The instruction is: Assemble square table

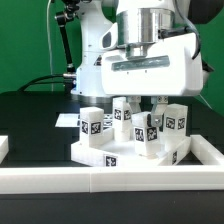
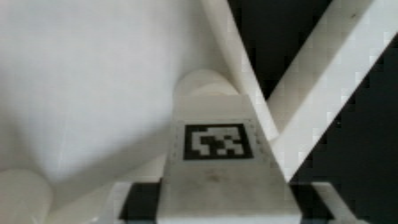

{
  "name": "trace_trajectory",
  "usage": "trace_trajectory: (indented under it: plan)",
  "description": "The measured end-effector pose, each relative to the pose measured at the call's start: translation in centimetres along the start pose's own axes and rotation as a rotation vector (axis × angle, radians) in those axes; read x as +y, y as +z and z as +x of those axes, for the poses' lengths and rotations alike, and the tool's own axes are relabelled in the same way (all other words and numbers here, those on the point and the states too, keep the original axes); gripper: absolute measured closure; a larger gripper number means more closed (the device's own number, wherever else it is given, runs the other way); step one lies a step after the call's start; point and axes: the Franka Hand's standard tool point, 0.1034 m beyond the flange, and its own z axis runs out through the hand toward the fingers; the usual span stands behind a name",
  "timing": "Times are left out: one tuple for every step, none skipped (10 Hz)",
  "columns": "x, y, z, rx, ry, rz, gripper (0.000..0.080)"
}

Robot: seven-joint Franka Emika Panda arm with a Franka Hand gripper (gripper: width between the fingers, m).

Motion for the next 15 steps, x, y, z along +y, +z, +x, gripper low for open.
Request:
trace_trajectory:
  plan:
    - [-0.1, 0.0, -0.3, -0.006, 0.123, 0.003, 0.0509]
    - [-0.2, 0.1, -0.6, -0.008, 0.202, 0.003, 0.0509]
    - [-0.2, 0.1, -0.7, -0.009, 0.247, 0.004, 0.0509]
    - [-0.2, 0.1, -0.8, -0.015, 0.347, 0.007, 0.0509]
    - [-0.4, 0.1, -1.0, -0.018, 0.431, 0.005, 0.0509]
    - [-0.5, 0.2, -1.3, -0.02, 0.496, 0.003, 0.0509]
    - [-0.5, 0.2, -1.4, -0.029, 0.551, -0.009, 0.0509]
    - [-0.5, 0.2, -1.5, -0.032, 0.59, -0.01, 0.0509]
    - [-0.5, 0.2, -1.5, -0.033, 0.588, -0.008, 0.0509]
    - [-0.5, 0.2, -1.5, -0.033, 0.58, -0.008, 0.0411]
    - [-0.5, 0.2, -1.5, -0.033, 0.559, -0.008, 0.0411]
    - [-0.6, 0.2, -1.5, -0.034, 0.515, -0.007, 0.0226]
    - [-0.8, 0.0, -1.4, -0.035, 0.466, -0.003, 0.0165]
    - [-0.8, 0.0, -1.5, -0.035, 0.369, -0.001, 0.0165]
    - [-1.0, 0.0, -1.7, -0.037, 0.256, 0.001, 0.0153]
